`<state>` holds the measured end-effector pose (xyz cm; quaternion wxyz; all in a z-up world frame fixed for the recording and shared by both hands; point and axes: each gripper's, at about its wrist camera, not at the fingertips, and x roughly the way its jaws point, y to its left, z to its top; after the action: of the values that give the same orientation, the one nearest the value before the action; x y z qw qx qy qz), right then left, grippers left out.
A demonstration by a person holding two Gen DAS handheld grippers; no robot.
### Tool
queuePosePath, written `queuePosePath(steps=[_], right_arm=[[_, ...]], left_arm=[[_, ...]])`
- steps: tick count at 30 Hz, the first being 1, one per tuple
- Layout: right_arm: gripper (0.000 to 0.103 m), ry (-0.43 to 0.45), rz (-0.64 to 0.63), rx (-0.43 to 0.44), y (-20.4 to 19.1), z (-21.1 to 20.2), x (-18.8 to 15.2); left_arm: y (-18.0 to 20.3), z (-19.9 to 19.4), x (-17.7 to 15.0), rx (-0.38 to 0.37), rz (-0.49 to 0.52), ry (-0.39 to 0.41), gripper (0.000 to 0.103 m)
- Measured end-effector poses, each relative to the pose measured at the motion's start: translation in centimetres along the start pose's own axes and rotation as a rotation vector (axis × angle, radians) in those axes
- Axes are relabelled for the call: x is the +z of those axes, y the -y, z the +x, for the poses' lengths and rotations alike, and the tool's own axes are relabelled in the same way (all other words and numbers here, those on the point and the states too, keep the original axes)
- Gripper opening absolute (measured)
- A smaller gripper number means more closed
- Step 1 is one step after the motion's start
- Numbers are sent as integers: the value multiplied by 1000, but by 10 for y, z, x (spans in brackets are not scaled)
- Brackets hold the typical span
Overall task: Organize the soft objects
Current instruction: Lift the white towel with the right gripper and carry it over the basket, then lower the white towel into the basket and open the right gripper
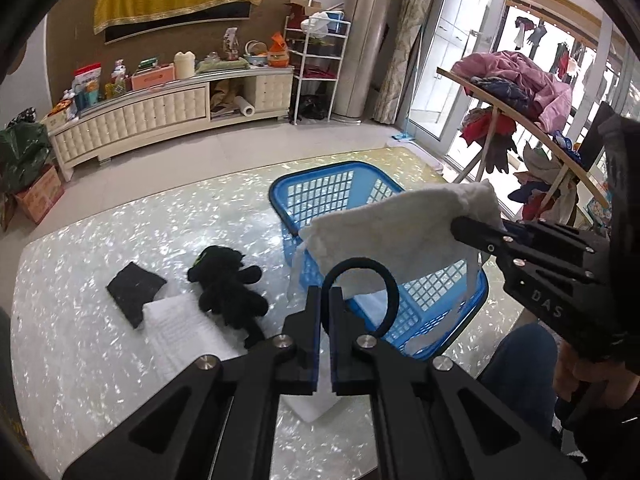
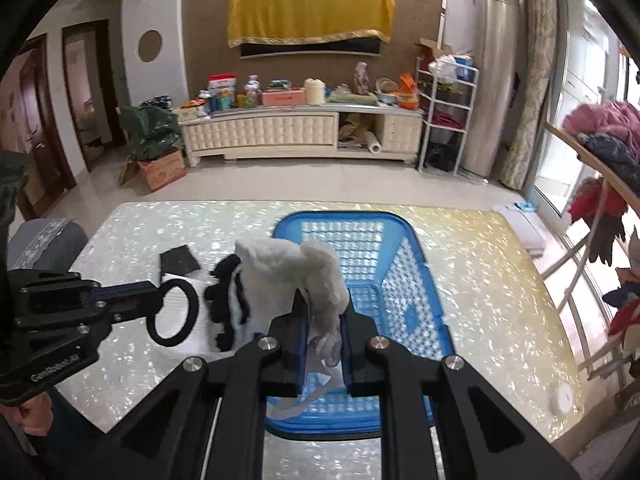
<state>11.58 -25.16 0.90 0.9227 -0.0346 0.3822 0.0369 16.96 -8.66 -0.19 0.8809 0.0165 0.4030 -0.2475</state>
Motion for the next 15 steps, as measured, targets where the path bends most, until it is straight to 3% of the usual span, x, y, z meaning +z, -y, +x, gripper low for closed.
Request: queuePosePath(steps=[6, 15], right_arm=[[13, -47, 37, -44, 19, 17, -6], [12, -126, 86, -20, 29, 47, -12]], left_arm=[[6, 19, 8, -5, 17, -28, 2], [17, 57, 19, -7, 32, -79, 2]])
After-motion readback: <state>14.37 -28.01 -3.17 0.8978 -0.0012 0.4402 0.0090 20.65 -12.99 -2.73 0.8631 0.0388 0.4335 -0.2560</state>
